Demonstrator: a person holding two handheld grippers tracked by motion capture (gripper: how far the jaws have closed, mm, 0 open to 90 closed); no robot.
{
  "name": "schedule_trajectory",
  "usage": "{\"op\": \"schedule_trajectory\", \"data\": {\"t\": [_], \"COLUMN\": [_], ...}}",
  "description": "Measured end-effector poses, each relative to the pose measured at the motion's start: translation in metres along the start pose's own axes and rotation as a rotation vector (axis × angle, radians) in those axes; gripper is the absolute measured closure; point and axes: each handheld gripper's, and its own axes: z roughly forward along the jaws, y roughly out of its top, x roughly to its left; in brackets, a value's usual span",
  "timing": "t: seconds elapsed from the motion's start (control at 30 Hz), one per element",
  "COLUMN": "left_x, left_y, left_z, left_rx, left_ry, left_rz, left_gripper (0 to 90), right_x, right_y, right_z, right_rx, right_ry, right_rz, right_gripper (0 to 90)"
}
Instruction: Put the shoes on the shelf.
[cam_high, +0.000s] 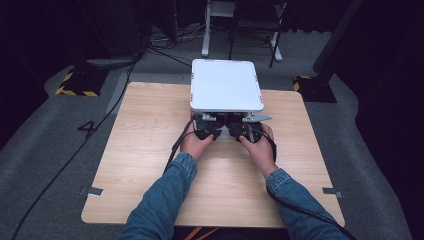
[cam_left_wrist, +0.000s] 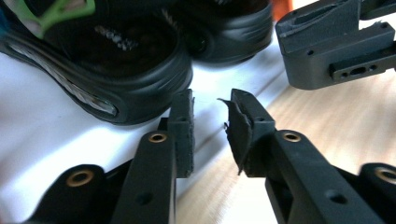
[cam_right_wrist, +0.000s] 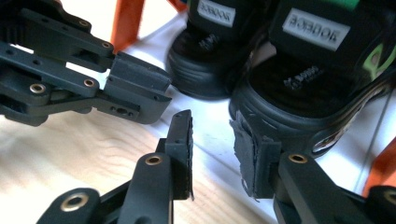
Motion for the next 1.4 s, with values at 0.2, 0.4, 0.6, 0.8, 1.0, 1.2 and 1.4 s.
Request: {"op": "schedule_trajectory", "data": {"t": [0.2,0.4,0.6,0.8,1.0,1.2,1.4], "left_x": [-0.022,-0.041,-0.049,-0.044,-0.032,-0.016,-0.001], "left_y": [-0.006,-0.006,-0.009,-0.022,-0.041,-0.06,-0.083], "left_z": [-0.036,-0.07,-0.102,-0.147,-0.18,-0.196,-0.204], "left_rx": [-0.068,-0.082,-0.069,-0.053,-0.018,-0.005,0.082], "left_ry": [-0.005,0.043,0.054,0.089,0.137,0.175,0.193], "left_rz": [-0.027,0.054,0.097,0.094,0.051,-0.006,-0.006], "left_gripper": [54.6,37.1,27.3,24.0,22.6,22.1,16.3], "right_x": [0.01,0.01,0.003,-0.012,-0.024,-0.035,-0.044], "right_y": [0.001,0.005,0.003,-0.004,-0.016,-0.034,-0.054], "right_z": [-0.038,-0.071,-0.104,-0.135,-0.166,-0.188,-0.193], "right_rx": [-0.048,-0.098,-0.144,-0.12,-0.105,-0.023,-0.009], "right_ry": [0.015,0.005,0.025,0.055,0.057,0.046,0.045], "right_rz": [-0.036,-0.042,-0.069,-0.015,-0.041,-0.021,0.002], "right_gripper": [63.4,55.5,41.1,36.1,34.5,23.8,16.1]}}
